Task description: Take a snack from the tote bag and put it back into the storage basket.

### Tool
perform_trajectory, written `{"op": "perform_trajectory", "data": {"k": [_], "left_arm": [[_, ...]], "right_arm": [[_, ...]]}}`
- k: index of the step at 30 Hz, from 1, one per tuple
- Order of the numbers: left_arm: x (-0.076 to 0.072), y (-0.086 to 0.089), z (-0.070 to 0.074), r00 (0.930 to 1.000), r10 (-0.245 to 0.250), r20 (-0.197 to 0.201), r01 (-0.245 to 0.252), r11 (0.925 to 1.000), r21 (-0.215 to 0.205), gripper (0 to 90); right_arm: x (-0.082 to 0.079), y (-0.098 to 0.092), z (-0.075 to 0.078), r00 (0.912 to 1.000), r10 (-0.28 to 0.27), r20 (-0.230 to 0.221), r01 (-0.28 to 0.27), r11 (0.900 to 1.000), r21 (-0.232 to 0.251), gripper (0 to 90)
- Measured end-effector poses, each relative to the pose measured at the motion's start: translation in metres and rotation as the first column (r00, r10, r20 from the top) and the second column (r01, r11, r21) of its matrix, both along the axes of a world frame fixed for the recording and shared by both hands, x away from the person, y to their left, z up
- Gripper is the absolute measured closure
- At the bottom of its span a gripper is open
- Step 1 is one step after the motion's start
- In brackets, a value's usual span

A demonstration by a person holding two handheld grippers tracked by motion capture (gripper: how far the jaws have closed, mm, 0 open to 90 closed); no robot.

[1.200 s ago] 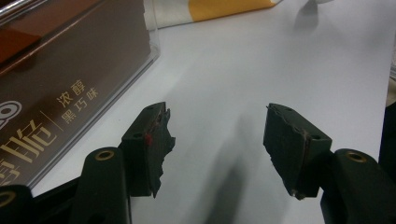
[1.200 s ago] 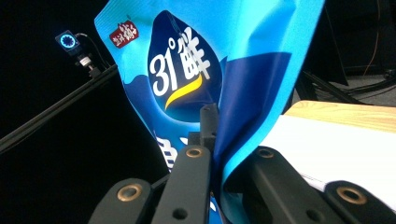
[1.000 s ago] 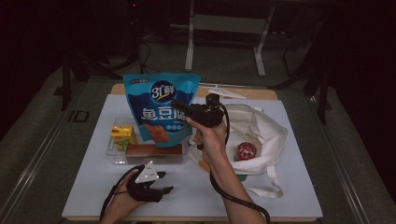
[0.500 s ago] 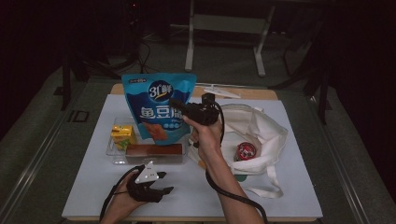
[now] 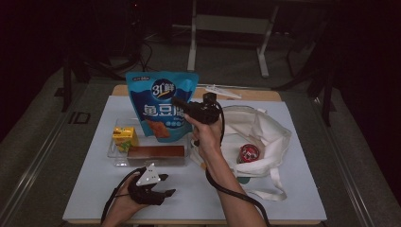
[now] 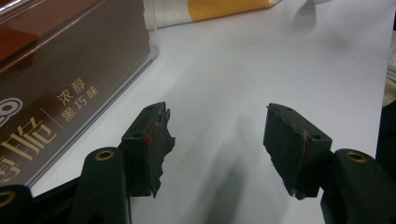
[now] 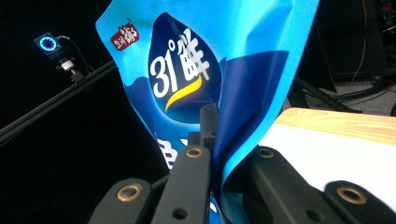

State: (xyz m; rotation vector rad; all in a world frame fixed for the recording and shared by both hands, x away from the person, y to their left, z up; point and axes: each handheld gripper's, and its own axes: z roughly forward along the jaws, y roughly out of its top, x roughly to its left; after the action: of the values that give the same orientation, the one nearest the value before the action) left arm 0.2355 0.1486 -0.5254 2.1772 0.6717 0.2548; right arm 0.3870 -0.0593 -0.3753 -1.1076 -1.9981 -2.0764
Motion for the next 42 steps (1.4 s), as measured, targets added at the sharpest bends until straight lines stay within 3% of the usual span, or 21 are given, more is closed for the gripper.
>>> {"op": "perform_trajectory", "data": {"k": [11, 23, 30, 38, 42], "left_arm": [[0.0, 0.001, 0.0, 1.0, -0.002, -0.001, 0.002, 1.0, -0.001, 40.1], [0.0, 0.0, 0.0, 1.0, -0.005, -0.003, 0.005, 1.0, 0.001, 40.2], [-0.001, 0.001, 0.0, 1.0, -0.006, -0.005, 0.006, 1.0, 0.001, 40.1], [-0.001, 0.002, 0.0, 1.0, -0.006, -0.005, 0.006, 1.0, -0.001, 40.1], [-0.001, 0.002, 0.0, 0.9999, -0.009, -0.006, 0.009, 1.0, 0.0, 40.1]], "right_arm": [[0.01, 0.01, -0.019, 0.9989, -0.033, -0.032, 0.033, 0.999, 0.013, 90.0], [0.012, 0.024, -0.023, 0.9987, -0.044, -0.027, 0.044, 0.999, 0.012, 90.0], [0.015, 0.032, -0.029, 0.9964, -0.076, -0.037, 0.075, 0.997, -0.021, 90.0], [0.019, 0.04, -0.047, 0.9967, -0.071, -0.04, 0.07, 0.997, -0.026, 90.0], [0.02, 0.043, -0.058, 0.9943, -0.096, -0.046, 0.095, 0.995, -0.027, 90.0]]}}
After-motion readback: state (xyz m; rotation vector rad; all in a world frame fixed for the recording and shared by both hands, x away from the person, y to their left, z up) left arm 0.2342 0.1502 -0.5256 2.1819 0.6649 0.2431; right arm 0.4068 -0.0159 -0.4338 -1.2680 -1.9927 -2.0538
